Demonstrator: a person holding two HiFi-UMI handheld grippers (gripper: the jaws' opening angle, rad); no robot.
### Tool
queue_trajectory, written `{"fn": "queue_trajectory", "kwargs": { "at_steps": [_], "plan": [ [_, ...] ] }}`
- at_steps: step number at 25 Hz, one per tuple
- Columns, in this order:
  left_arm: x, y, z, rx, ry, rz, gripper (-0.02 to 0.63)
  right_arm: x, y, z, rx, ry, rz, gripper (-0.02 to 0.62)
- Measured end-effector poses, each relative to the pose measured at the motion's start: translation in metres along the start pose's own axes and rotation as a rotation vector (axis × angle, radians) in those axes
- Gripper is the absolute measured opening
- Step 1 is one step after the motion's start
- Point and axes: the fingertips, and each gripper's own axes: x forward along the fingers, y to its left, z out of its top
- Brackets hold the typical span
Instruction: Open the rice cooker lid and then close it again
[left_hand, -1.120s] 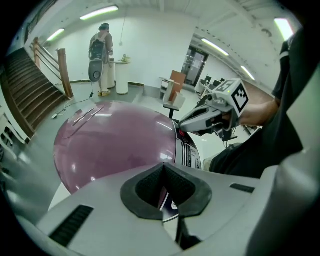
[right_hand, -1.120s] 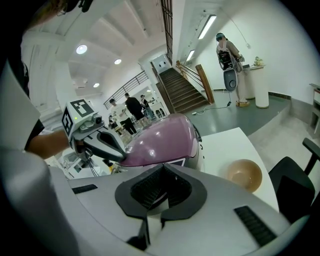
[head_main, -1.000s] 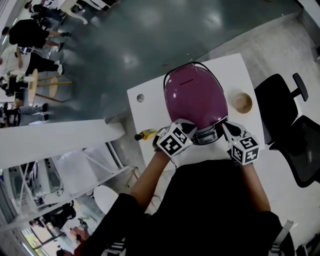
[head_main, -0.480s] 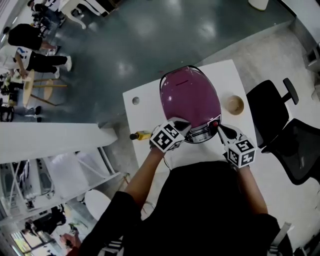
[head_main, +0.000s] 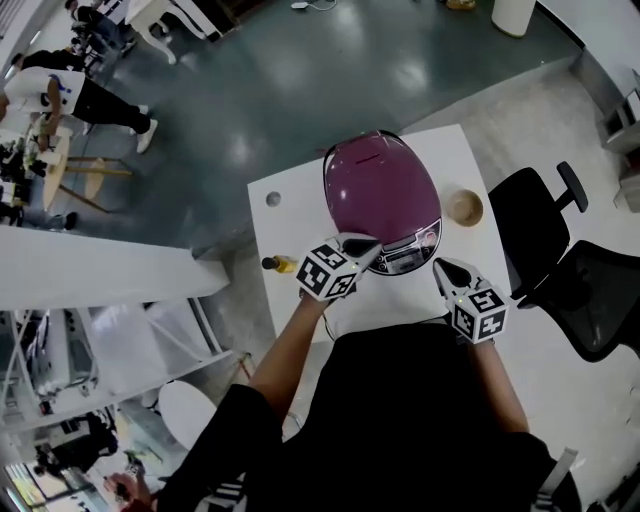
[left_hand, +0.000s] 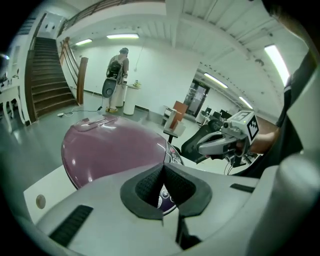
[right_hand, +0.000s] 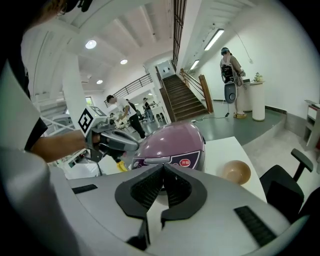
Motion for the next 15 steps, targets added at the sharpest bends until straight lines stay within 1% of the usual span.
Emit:
{"fn": "queue_trajectory", "kwargs": {
  "at_steps": [6, 8, 12, 15],
  "plan": [
    [-0.029, -0.019, 0.001, 0.021, -0.123, 0.045, 0.002, -0.008, 0.023, -0.005, -0.032, -0.005, -0.001, 0.0],
    [-0.039, -0.025, 0.0, 0.021, -0.182, 0.068, 0.002, -0.012, 0.028, -0.006, -0.049, -0.005, -0.003, 0.0],
    [-0.064, -0.04, -0.003, 0.018, -0.325, 0.123, 0.002, -0.021, 0.038, -0.01, -0.073, 0.005, -0.015, 0.0],
    [-0.08, -0.047, -0.015, -0.008, -0.397, 0.14, 0.002, -0.022, 0.051, -0.014, -0.081, 0.014, -0.021, 0.0]
  ]
}}
